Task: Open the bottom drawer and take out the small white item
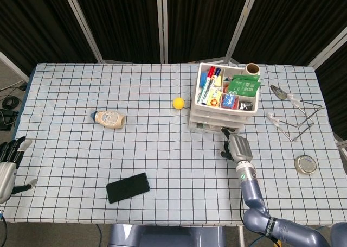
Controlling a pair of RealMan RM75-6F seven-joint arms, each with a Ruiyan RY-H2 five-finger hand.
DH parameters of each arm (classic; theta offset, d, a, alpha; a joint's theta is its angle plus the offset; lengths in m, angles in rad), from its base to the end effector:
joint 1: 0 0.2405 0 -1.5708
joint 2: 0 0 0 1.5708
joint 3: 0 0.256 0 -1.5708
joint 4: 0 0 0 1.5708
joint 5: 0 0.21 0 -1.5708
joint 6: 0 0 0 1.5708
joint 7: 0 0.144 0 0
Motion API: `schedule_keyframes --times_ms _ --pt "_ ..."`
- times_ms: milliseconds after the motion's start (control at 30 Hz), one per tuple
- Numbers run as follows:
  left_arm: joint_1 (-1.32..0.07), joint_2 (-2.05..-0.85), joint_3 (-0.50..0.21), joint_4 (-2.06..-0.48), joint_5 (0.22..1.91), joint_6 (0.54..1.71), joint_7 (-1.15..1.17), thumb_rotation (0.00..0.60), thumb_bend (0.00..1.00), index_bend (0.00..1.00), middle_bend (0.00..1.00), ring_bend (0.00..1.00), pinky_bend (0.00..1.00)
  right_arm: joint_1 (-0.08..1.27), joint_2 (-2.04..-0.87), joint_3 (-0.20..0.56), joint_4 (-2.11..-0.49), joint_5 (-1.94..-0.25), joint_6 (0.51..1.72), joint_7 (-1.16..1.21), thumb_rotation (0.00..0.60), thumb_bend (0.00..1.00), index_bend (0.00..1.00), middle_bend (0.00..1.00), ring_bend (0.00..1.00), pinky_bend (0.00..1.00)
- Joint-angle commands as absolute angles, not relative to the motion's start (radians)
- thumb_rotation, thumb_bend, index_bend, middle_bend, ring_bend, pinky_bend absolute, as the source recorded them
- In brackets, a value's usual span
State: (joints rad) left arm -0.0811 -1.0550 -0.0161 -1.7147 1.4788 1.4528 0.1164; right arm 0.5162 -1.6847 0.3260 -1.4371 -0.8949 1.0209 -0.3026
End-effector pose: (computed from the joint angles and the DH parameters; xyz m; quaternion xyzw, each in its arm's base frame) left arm -0.3034 0.1712 0.1621 -0.6168 -0.3885 -0.3418 0.5932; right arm -0.2095 -0.3236 -0.0275 0.5608 -0.5692 0.3750 0.4700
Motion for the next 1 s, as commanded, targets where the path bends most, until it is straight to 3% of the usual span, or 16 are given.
schedule_keyframes --times_ms 33,100,200,1000 --pt "-0.081 -1.054 -0.016 -1.716 1.479 1.453 0.117 0.600 0.00 0.00 0.00 0.00 0.00 0.517 -1.684 0.322 -1.440 -0.901 1.027 -0.296 0.600 0.51 0.47 0.86 0.89 0.82" --pt "-0.081 -1.054 -0.016 -1.716 1.479 1.453 0.116 0.600 0.00 0.00 0.00 0.00 0.00 0.515 -1.685 0.318 -1.444 -0.910 1.036 -0.287 0.600 0.52 0.55 0.86 0.89 0.82" --pt "-0.081 -1.054 -0.016 -1.716 1.479 1.453 0.116 0.600 0.00 0.00 0.00 0.00 0.00 0.514 -1.686 0.311 -1.447 -0.921 1.043 -0.277 0.600 0.53 0.58 0.86 0.89 0.82" --pt "-0.081 -1.052 -0.015 -1.723 1.471 1.446 0.124 0.600 0.00 0.00 0.00 0.00 0.00 0.483 -1.620 0.221 -1.558 -0.964 1.074 -0.281 0.600 0.53 0.60 0.86 0.89 0.82"
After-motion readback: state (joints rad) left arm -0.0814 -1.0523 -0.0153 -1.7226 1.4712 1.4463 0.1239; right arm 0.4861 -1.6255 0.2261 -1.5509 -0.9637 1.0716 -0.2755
